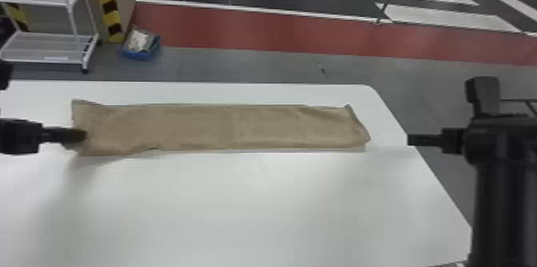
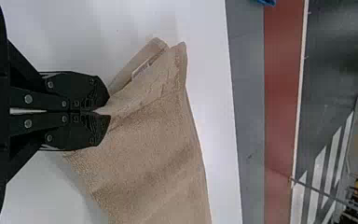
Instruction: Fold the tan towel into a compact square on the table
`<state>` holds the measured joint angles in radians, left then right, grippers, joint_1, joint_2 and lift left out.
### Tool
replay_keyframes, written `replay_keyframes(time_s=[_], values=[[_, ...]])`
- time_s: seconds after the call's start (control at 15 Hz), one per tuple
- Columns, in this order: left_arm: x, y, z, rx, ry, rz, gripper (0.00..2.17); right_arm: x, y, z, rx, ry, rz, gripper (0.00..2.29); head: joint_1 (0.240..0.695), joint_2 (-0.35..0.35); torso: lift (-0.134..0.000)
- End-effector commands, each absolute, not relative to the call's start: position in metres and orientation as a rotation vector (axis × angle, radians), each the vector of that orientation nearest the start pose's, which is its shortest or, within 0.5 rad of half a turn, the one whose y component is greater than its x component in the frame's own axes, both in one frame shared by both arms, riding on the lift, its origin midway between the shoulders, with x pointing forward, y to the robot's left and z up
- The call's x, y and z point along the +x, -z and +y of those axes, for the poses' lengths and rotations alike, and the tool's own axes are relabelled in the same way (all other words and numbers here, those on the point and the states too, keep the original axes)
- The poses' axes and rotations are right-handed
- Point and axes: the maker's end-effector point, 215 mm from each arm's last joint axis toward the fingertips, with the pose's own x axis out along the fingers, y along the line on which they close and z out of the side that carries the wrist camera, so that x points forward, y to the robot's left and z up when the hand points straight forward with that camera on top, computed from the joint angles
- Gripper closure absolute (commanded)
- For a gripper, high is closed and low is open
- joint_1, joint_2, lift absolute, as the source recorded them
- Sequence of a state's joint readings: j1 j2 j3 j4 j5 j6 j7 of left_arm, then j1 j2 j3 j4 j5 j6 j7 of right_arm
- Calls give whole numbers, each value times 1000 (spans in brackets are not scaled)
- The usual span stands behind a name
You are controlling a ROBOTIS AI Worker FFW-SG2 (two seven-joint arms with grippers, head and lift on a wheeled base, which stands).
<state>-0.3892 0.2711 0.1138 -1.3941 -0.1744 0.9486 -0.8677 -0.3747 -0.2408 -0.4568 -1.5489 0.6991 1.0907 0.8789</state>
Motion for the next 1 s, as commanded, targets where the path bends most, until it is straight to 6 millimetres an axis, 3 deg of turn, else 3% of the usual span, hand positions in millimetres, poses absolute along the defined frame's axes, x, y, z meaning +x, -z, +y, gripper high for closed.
replay_keyframes(time_s=[0.0, 0.47, 0.6, 0.73, 0.87, 0.93], values=[[577, 404, 334, -37, 458, 733, 1905, 526, 383, -541, -15, 155, 835, 43, 695, -225, -123], [539, 368, 438, 69, 442, 684, 1905, 523, 386, -540, -16, 153, 840, 43, 695, -160, -123], [538, 357, 452, 73, 426, 670, 1902, 525, 387, -535, -15, 145, 840, 43, 695, -118, -123], [537, 339, 437, 52, 432, 654, 1902, 525, 391, -529, -10, 140, 842, 43, 695, -96, -123], [527, 322, 389, -88, 454, 674, 1905, 522, 392, -527, -10, 140, 845, 43, 695, -91, -123], [522, 311, 353, -151, 484, 673, 1905, 519, 394, -526, -2, 145, 851, 43, 695, -98, -123]])
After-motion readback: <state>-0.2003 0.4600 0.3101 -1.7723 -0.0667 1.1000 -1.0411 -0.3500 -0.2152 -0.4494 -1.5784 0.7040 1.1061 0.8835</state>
